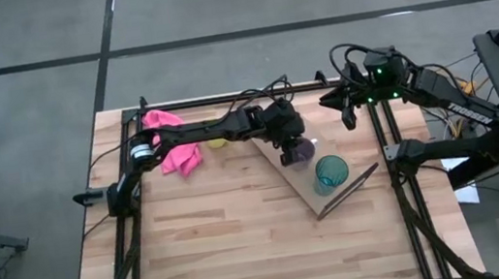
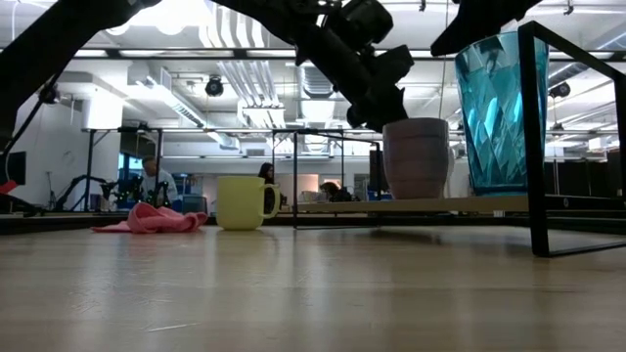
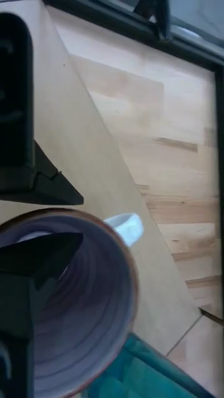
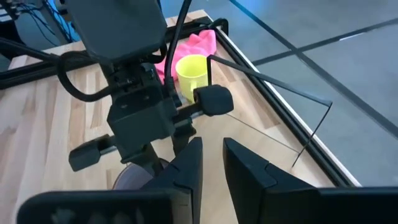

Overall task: Stack small to large cups/mugs on shelf
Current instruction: Put the purple mug on the shelf, then put the yellow mug on the shelf

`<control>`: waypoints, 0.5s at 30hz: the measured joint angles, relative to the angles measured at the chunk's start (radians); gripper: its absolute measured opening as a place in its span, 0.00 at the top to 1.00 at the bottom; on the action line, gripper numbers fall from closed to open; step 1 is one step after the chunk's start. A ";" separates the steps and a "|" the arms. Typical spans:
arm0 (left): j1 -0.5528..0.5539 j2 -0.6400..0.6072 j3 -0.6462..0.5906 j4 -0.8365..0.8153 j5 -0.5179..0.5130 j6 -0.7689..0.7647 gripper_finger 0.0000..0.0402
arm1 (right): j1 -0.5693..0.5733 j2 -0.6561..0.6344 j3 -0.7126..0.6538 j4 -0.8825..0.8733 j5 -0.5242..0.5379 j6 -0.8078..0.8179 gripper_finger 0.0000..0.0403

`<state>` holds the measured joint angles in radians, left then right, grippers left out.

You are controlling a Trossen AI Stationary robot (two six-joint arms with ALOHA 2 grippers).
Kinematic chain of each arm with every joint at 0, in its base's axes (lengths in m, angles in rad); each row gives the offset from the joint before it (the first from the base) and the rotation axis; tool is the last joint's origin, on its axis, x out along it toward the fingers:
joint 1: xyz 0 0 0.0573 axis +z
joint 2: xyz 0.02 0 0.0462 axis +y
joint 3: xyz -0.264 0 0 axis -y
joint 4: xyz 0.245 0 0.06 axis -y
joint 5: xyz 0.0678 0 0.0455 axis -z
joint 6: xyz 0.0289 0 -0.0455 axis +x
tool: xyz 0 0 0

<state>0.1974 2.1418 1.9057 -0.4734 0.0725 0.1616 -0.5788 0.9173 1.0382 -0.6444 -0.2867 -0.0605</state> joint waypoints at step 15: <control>0.006 -0.035 0.002 0.044 -0.029 0.002 0.83 | 0.000 0.000 0.021 -0.011 0.000 0.033 0.85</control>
<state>0.2033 2.1071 1.9075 -0.4297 0.0439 0.1631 -0.5785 0.9176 1.0588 -0.6558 -0.2871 -0.0273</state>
